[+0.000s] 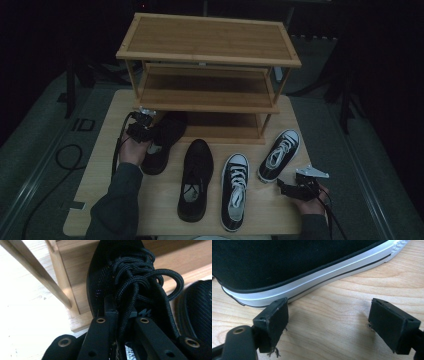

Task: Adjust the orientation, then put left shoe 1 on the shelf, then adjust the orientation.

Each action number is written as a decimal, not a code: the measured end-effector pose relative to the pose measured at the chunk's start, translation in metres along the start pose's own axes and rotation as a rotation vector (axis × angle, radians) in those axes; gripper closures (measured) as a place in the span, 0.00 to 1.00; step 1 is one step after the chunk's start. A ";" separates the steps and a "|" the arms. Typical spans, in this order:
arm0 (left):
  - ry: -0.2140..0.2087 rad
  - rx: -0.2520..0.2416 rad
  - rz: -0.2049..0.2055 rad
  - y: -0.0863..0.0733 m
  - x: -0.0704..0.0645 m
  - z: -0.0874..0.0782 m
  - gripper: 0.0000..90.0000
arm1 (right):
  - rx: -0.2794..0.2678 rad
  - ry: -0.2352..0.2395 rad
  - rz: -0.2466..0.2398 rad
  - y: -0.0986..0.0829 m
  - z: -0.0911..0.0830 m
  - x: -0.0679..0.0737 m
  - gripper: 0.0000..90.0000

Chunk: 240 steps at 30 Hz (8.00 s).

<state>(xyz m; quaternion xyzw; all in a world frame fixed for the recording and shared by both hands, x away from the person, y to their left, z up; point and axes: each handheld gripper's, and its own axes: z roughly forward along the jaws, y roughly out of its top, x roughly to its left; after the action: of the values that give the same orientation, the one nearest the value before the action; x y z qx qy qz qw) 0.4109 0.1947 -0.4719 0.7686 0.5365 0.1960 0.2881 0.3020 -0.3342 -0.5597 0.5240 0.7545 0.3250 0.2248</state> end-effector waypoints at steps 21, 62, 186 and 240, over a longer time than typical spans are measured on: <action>-0.057 -0.068 -0.059 -0.013 0.016 -0.015 0.63 | 0.000 0.000 0.000 0.000 0.000 0.000 0.18; -0.067 -0.219 -0.055 -0.109 -0.001 -0.101 0.61 | 0.001 0.003 0.000 0.000 0.000 0.000 0.18; 0.049 0.063 0.034 -0.058 -0.054 0.034 1.00 | 0.000 0.005 -0.007 0.000 0.001 -0.001 0.18; -0.283 -0.049 0.055 -0.043 -0.061 -0.053 0.52 | 0.001 0.011 -0.009 0.001 0.001 -0.001 0.17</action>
<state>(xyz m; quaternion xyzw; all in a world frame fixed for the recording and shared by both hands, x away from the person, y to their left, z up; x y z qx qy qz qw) 0.3263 0.1608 -0.4595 0.7958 0.4643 0.1066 0.3739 0.3037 -0.3344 -0.5598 0.5190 0.7582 0.3264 0.2218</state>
